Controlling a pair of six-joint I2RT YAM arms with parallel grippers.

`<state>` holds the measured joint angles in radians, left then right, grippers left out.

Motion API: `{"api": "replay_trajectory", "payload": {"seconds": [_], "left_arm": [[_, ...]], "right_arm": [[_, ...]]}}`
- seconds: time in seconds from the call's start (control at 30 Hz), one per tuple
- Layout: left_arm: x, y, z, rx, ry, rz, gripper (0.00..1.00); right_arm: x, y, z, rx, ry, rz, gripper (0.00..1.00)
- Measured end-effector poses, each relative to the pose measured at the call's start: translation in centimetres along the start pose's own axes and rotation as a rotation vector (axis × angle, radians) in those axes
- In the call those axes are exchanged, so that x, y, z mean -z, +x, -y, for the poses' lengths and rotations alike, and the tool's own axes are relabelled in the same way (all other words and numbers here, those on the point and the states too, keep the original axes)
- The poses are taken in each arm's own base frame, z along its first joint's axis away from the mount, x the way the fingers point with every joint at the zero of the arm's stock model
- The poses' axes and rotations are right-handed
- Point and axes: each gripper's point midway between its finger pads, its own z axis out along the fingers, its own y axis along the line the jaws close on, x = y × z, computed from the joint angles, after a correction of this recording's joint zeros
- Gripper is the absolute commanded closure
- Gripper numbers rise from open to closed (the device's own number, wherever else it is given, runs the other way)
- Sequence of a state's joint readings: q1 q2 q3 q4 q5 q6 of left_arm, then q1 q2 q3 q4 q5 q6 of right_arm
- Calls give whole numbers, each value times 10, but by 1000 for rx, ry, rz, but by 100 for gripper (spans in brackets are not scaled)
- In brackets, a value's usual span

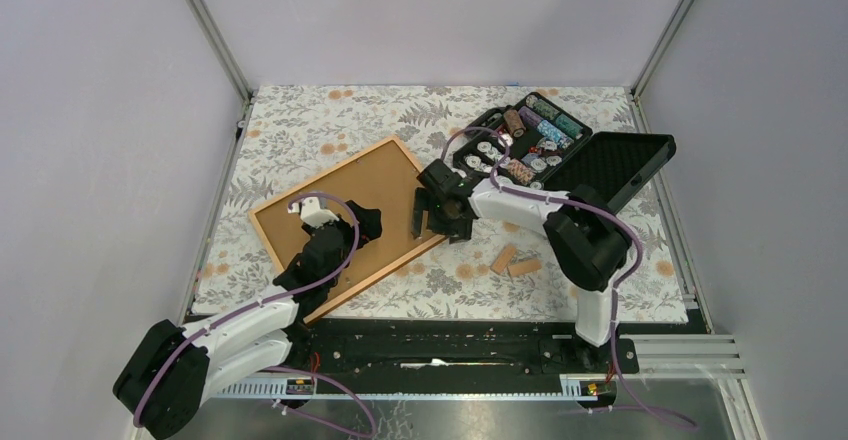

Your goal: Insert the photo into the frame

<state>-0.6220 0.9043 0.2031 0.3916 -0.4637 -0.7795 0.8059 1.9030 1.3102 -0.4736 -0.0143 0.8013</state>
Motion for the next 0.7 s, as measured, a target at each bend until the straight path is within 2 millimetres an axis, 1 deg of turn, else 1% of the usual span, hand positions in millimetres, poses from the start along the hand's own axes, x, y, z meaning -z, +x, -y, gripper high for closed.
{"api": "replay_trajectory", "payload": {"seconds": [0.07, 0.13, 0.23, 0.37, 0.57, 0.6, 0.7], "left_arm": [[0, 0, 0, 0, 0, 0, 1], [0, 0, 0, 0, 0, 0, 1], [0, 0, 0, 1, 0, 0, 1], [0, -1, 0, 2, 2, 2, 1], [0, -1, 1, 3, 4, 4, 1], [0, -1, 1, 3, 4, 4, 1], [0, -1, 1, 3, 4, 4, 1]], "right_arm": [[-9, -2, 1, -17, 32, 20, 9], [-19, -4, 2, -20, 79, 34, 13], [-24, -11, -3, -10, 114, 69, 18], [-25, -13, -1, -2, 147, 84, 22], [-27, -16, 0, 5, 182, 89, 23], [-28, -17, 0, 5, 183, 90, 25], [-29, -19, -3, 1, 184, 91, 44]]}}
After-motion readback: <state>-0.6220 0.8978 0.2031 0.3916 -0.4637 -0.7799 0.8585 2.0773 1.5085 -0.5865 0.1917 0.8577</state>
